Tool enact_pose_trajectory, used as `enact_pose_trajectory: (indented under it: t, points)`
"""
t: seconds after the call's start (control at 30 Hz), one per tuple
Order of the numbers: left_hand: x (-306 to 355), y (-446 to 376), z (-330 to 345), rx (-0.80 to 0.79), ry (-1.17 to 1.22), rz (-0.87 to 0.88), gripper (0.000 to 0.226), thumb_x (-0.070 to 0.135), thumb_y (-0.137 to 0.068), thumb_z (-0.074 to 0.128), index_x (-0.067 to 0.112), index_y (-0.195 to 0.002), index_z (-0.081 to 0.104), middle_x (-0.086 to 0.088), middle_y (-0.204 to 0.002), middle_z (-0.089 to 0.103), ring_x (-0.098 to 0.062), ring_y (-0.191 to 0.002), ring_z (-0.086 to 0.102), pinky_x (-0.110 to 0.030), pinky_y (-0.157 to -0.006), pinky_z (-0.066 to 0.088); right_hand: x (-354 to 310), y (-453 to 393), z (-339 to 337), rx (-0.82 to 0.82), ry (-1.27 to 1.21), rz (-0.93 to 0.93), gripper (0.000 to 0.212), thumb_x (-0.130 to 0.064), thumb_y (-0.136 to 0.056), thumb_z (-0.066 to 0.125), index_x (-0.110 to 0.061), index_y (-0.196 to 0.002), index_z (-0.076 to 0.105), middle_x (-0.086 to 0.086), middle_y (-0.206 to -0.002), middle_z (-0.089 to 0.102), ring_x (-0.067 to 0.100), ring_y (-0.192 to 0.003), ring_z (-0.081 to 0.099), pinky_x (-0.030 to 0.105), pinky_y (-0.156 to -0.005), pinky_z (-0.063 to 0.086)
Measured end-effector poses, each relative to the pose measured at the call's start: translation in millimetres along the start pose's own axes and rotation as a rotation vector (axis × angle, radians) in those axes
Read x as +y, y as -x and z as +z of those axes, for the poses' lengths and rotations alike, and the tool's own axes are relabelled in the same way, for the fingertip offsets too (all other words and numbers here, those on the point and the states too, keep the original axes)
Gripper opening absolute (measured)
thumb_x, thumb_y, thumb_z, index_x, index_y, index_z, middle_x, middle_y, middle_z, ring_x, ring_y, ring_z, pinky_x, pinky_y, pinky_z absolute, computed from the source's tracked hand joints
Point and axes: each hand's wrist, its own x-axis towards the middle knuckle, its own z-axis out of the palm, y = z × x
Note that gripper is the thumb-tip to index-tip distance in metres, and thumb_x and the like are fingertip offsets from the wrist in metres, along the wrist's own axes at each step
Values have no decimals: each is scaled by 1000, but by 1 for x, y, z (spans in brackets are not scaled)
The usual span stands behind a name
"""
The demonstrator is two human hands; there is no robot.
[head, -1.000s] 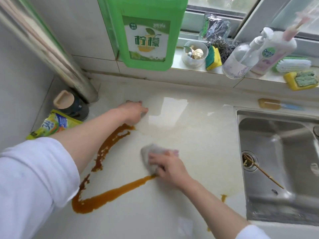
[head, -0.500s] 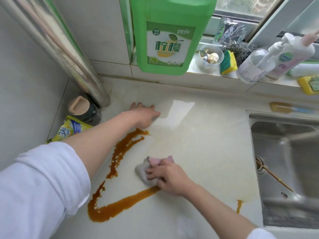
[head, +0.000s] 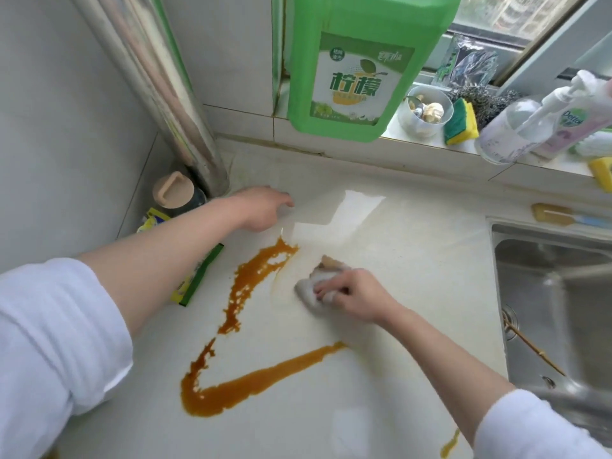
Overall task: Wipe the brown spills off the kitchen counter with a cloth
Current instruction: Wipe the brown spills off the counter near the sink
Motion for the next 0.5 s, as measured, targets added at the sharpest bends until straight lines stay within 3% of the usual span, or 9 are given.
enact_pose_trajectory:
  t: [0.1, 0.13, 0.2, 0.3, 0.37, 0.43, 0.5]
  points:
    - [-9, 13, 7, -35, 2, -51, 67, 0, -93, 31, 29, -153, 31, -9, -156, 35, -31, -139, 38, -34, -107, 35, 18, -24, -26, 621, -130, 453, 30, -14, -85, 60, -31, -103, 77, -11, -114, 72, 13, -116, 62, 20, -90, 43]
    - [-9, 12, 8, -48, 29, -58, 67, -1, -94, 31, 27, -155, 29, -9, -158, 31, -30, -142, 34, -33, -110, 31, 9, -34, -16, 713, -86, 516, 35, -15, -86, 57, -32, -111, 73, -10, -123, 69, 17, -120, 58, 25, -94, 43]
    - [-9, 7, 6, -72, 86, -50, 66, -1, -94, 30, 23, -156, 27, -7, -161, 26, -27, -147, 28, -32, -116, 24, -21, -51, 22, 619, -6, 408, 47, -16, -83, 53, -33, -125, 64, -5, -135, 61, 23, -123, 51, 37, -101, 40]
    - [-13, 2, 6, -107, 124, -50, 63, 3, -96, 30, 23, -156, 26, -6, -163, 23, -26, -148, 24, -31, -118, 20, -65, -30, 77, 142, 87, -85, 49, -18, -76, 50, -33, -119, 68, -9, -130, 64, 25, -108, 57, 33, -93, 46]
    - [-18, 1, 9, -134, 124, -43, 64, 5, -97, 28, 26, -156, 25, -8, -164, 18, -27, -150, 19, -33, -120, 16, -59, -11, 70, -86, 94, -271, 44, -17, -75, 48, -30, -109, 74, -18, -125, 66, 14, -104, 59, 29, -90, 48]
    - [-27, 0, 13, -139, 152, -43, 66, 5, -95, 27, 31, -156, 24, -7, -165, 13, -25, -152, 11, -35, -123, 10, -39, -18, 42, 42, 0, -132, 39, -14, -74, 50, -29, -98, 78, -18, -114, 71, 5, -106, 63, 27, -94, 50]
    - [-30, -2, 14, -133, 191, -50, 68, 4, -94, 28, 32, -156, 23, -9, -166, 9, -26, -153, 9, -36, -123, 7, -16, -37, 11, 409, -138, 242, 37, -10, -79, 54, -32, -96, 78, -16, -110, 73, 6, -110, 64, 24, -96, 48]
